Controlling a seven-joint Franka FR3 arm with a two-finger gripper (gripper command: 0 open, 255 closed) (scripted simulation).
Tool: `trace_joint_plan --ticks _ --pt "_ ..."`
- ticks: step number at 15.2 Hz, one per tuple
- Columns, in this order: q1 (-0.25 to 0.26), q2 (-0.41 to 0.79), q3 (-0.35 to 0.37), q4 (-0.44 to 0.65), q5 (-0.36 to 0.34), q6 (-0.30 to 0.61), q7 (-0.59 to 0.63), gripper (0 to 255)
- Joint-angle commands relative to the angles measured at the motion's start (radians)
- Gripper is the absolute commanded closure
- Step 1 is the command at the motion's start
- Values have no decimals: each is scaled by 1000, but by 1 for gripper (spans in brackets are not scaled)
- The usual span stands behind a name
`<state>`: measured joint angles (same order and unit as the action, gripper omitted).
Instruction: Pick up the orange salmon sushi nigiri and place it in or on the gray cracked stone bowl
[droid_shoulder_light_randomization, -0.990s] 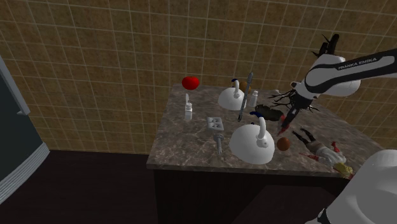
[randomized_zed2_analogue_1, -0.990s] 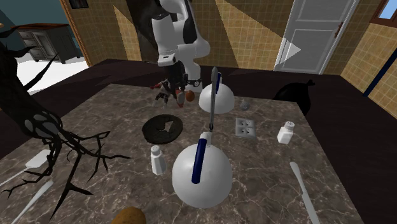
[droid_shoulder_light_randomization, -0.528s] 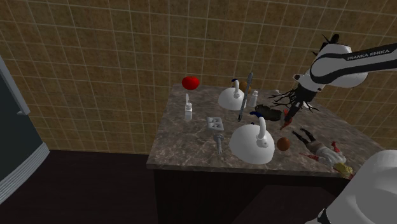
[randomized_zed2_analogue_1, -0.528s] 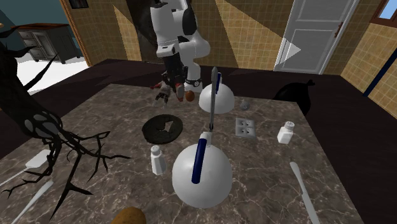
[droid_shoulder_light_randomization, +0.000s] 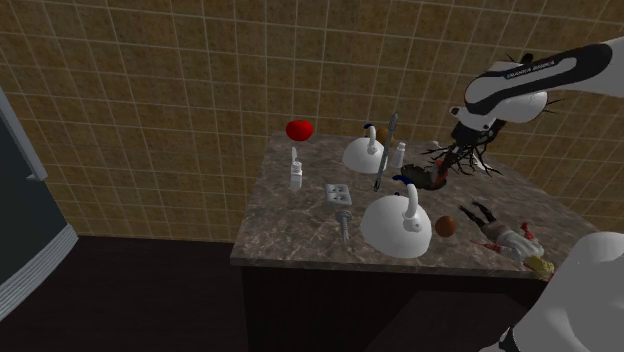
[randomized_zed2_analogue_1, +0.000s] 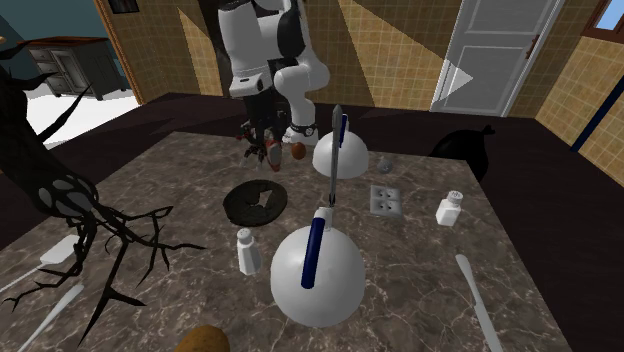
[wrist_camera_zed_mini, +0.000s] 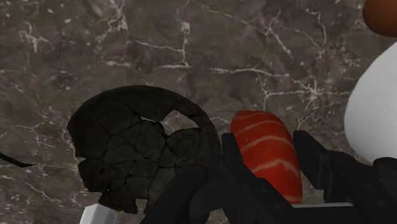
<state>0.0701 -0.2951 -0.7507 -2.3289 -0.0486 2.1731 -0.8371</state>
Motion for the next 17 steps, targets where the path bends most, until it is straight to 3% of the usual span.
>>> trace_joint_plan --ticks 1,5,8,9,17 --pt "38 102 -50 85 75 -3 -64 255" --pt "64 332 -117 271 274 -48 -210 255" --pt "10 507 -112 428 419 -112 -302 255" --pt "-8 537 -103 458 440 -125 -314 255" --pt "-30 588 -76 405 499 -43 -363 255"
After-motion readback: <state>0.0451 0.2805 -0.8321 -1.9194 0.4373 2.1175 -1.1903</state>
